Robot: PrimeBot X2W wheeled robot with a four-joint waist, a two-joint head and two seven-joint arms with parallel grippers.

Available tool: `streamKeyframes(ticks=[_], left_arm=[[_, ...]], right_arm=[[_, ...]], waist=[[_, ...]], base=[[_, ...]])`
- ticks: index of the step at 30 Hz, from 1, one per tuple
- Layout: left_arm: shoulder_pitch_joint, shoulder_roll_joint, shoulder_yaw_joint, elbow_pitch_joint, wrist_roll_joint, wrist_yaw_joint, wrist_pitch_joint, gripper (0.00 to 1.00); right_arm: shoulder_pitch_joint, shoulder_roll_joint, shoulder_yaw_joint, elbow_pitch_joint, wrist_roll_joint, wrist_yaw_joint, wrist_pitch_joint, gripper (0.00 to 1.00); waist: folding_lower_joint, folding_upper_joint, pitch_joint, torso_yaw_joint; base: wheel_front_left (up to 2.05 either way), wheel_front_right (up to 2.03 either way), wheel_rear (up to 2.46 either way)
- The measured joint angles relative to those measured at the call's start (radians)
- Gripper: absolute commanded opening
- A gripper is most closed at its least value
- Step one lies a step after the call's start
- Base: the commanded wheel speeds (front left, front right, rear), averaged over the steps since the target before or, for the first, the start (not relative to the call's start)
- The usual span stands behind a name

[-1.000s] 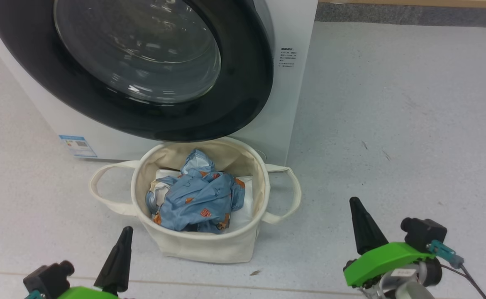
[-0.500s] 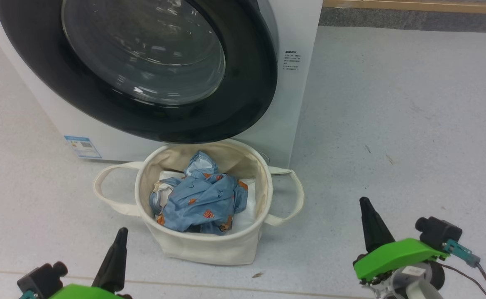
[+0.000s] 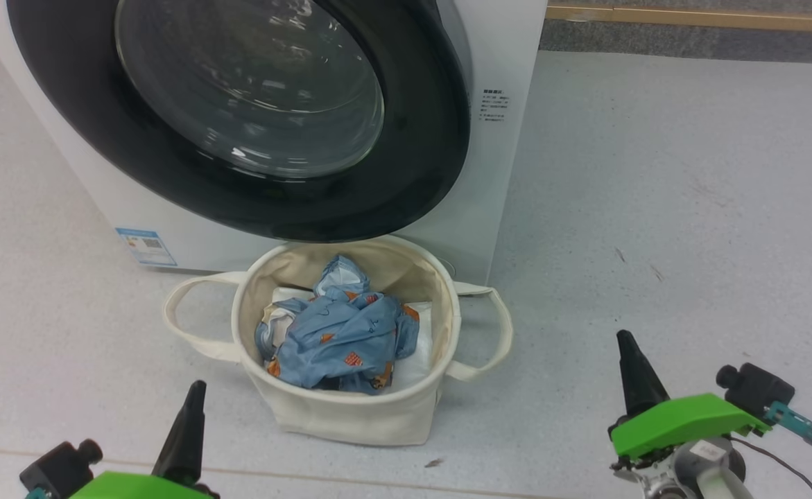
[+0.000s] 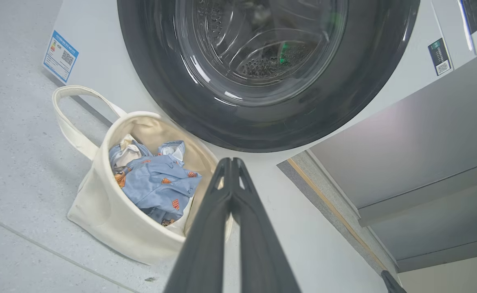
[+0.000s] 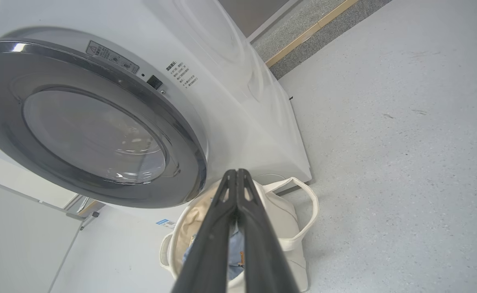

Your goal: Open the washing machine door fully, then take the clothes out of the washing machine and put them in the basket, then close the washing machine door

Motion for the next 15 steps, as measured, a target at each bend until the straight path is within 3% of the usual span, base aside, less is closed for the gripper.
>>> streamKeyframes(ticks=[15], left_arm=[[-0.006, -0.033, 0.05, 0.018, -0.111, -0.009, 0.043, 0.0]], right_arm=[[0.004, -0.001, -0.047, -0.004, 0.162, 0.0, 0.034, 0.0]], waist=[[0.0, 0.0, -0.012, 0.013]], base=[[0.0, 0.0, 0.0]])
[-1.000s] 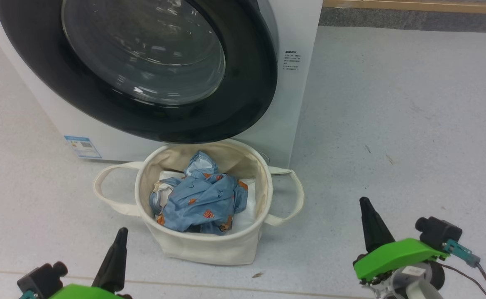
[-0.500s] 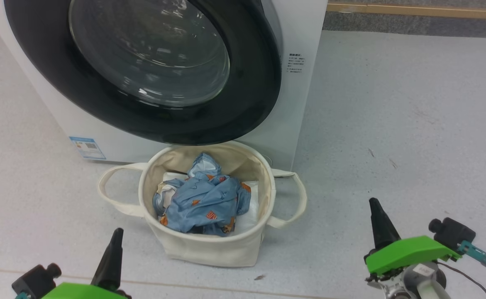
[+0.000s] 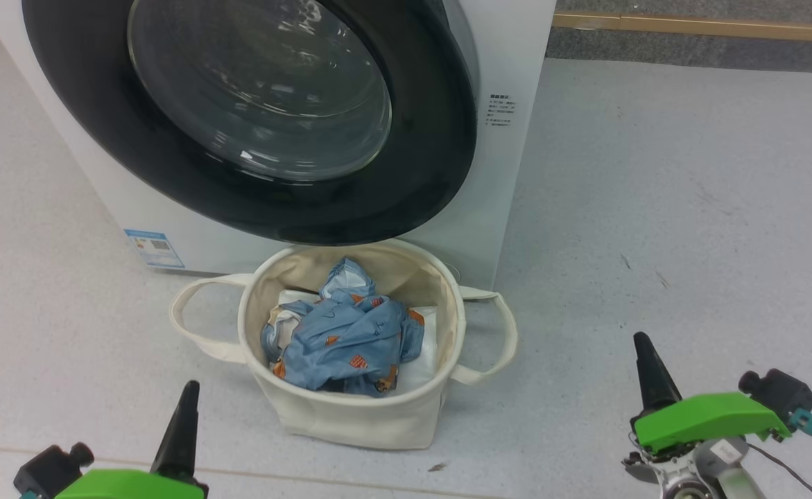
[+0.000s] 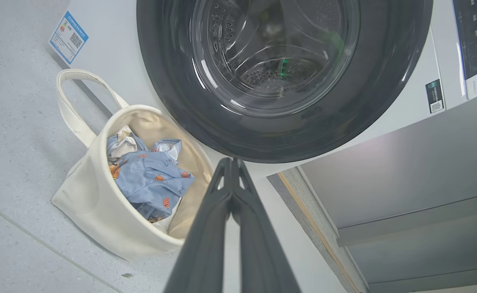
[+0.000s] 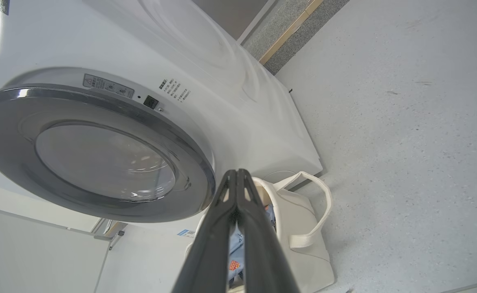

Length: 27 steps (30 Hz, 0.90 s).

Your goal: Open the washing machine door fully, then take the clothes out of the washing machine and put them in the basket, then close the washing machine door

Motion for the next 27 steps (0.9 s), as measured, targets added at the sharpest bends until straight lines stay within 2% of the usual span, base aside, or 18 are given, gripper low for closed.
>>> streamKeyframes(ticks=[27], left_arm=[[-0.008, -0.055, 0.077, 0.033, -0.173, -0.016, 0.064, 0.0]], right_arm=[[0.017, 0.0, -0.076, -0.002, 0.256, 0.0, 0.063, 0.0]], waist=[[0.0, 0.0, -0.019, 0.022]], base=[[0.0, 0.0, 0.0]])
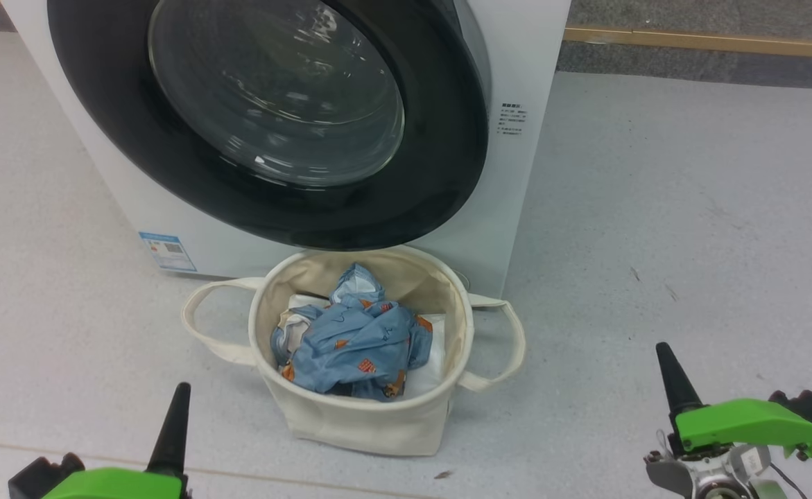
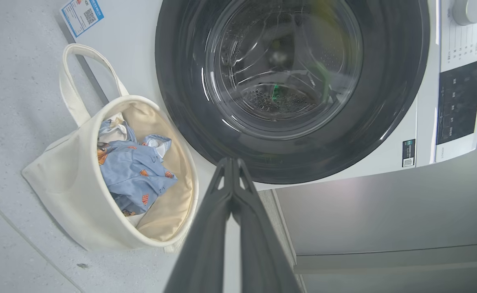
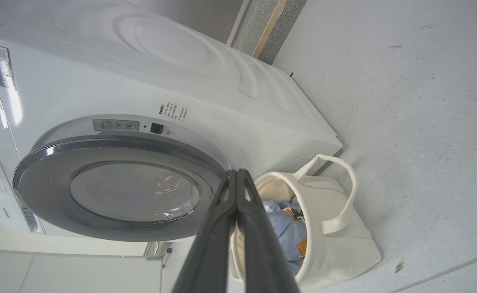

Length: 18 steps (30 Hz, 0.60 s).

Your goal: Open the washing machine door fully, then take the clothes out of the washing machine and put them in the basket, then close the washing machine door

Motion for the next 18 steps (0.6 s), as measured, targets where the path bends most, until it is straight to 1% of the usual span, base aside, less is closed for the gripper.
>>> streamKeyframes(ticks=[18], left_arm=[[-0.007, -0.039, 0.057, 0.023, -0.121, -0.009, 0.047, 0.0]], right_arm=[[0.012, 0.0, -0.059, -0.006, 0.176, 0.0, 0.046, 0.0]], waist=[[0.0, 0.0, -0.013, 0.015]], base=[[0.0, 0.0, 0.0]])
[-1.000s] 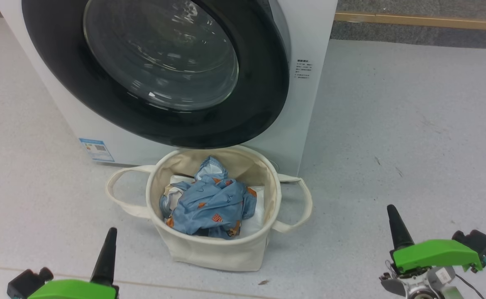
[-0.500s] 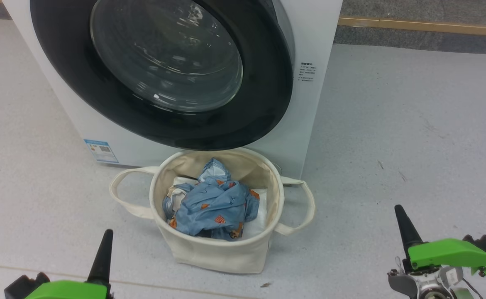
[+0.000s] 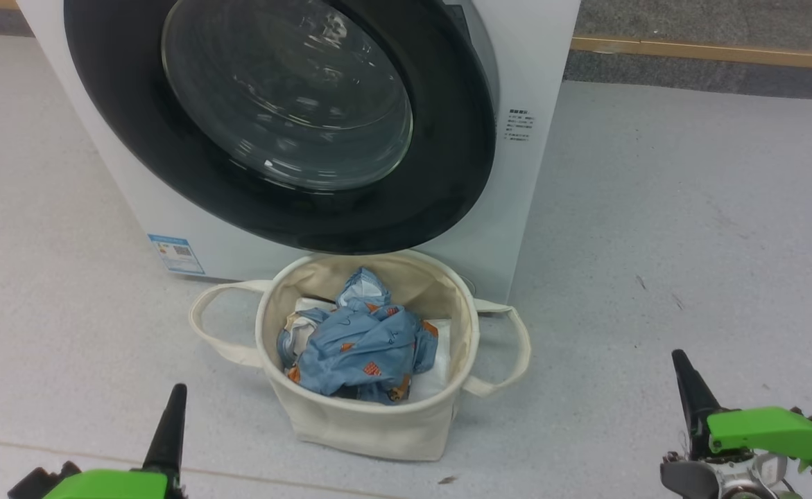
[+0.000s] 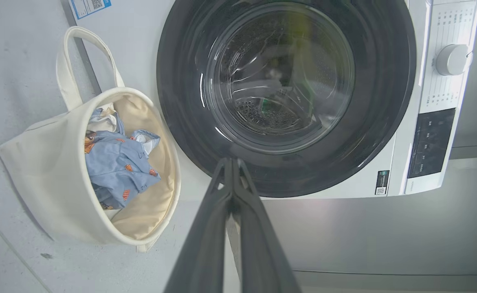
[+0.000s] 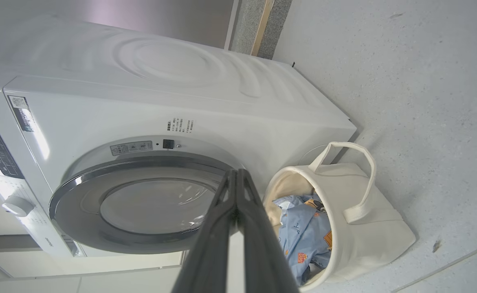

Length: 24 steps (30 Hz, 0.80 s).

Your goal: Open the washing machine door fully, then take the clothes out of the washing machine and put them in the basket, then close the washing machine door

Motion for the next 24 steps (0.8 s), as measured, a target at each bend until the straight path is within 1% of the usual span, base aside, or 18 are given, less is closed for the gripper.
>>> streamKeyframes(ticks=[18, 24], left_arm=[[-0.005, -0.043, 0.061, 0.025, -0.126, -0.01, 0.047, 0.0], [-0.013, -0.051, 0.075, 0.03, -0.156, -0.012, 0.057, 0.0]], right_arm=[[0.01, 0.001, -0.062, -0.004, 0.184, 0.0, 0.043, 0.0], [0.01, 0.001, -0.074, -0.005, 0.223, 0.0, 0.055, 0.0]], waist=[[0.0, 0.0, -0.014, 0.016], [0.0, 0.0, -0.016, 0.019]], base=[[0.0, 0.0, 0.0], [0.0, 0.0, 0.0]])
